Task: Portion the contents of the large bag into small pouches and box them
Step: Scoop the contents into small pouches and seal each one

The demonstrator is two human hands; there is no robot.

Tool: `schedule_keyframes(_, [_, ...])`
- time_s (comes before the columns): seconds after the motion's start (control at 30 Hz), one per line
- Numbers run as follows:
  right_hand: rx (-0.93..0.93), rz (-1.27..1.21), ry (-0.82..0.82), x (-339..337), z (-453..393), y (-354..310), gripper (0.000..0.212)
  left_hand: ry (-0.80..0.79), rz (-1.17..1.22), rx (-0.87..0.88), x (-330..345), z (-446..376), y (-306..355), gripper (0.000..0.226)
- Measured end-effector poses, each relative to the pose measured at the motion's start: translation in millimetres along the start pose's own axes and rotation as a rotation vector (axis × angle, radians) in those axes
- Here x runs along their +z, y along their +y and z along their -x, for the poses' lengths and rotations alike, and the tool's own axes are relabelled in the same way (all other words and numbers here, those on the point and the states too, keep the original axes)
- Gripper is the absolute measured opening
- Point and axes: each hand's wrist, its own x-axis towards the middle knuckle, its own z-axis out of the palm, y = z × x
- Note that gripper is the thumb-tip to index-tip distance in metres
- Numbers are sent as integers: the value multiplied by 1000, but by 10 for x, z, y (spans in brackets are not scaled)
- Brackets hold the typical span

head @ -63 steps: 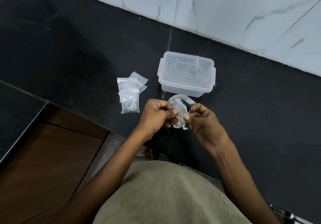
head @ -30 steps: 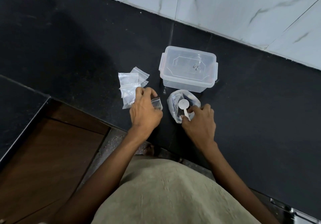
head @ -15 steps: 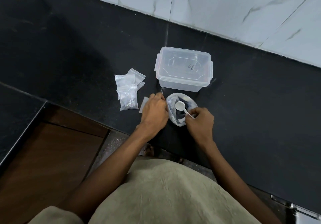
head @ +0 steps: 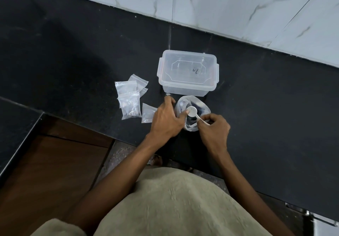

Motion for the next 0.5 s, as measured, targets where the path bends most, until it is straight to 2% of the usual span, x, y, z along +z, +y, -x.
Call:
schedule_keyframes(0.07, [5,-19,-4,13,-4,39,7,-36,37,-95,49,-58,57,45])
schedule_keyframes(0.23, [58,-74,-27,-58,14,106,11,-34,85,-234,90,-154,127,29])
schedule_keyframes(0.4, [-316,223,205,-256,53,90,3,-45,152,-225,143,-154,132,8])
schedule_keyframes(0.5, [-455,241,80,-292,-31,106,4,-92,190,-216,192,-188,139,13])
